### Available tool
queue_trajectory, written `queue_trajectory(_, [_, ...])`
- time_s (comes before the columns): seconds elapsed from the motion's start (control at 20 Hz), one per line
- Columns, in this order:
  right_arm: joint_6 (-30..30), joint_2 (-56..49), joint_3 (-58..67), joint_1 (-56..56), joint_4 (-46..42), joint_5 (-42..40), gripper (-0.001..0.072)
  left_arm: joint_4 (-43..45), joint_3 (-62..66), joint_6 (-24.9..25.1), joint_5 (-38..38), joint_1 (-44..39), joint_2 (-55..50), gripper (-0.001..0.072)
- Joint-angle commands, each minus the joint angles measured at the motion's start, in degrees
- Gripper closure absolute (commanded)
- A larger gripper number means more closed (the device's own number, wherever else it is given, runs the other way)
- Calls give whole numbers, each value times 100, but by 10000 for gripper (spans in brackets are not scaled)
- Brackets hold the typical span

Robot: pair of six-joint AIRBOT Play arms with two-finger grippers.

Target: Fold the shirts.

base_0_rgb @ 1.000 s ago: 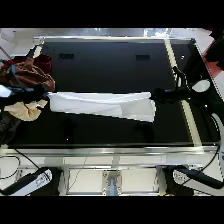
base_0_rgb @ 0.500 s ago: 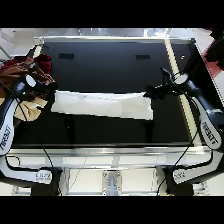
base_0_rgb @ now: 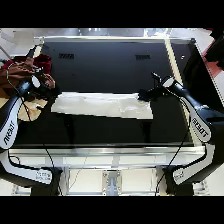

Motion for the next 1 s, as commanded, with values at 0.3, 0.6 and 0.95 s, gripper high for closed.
queue_trajectory(0.3, [149,1606,463,-179,-1237,1360,299,37,4,9,-730,7,824,267])
queue_trajectory(0.6, [308,3388,461,-1519,-1340,894,245,33,4,573,824,-127,2509,266])
queue_trajectory(0.95, [1182,3091,-52,-2623,-811,863,172,33,17,1134,741,-990,2846,64])
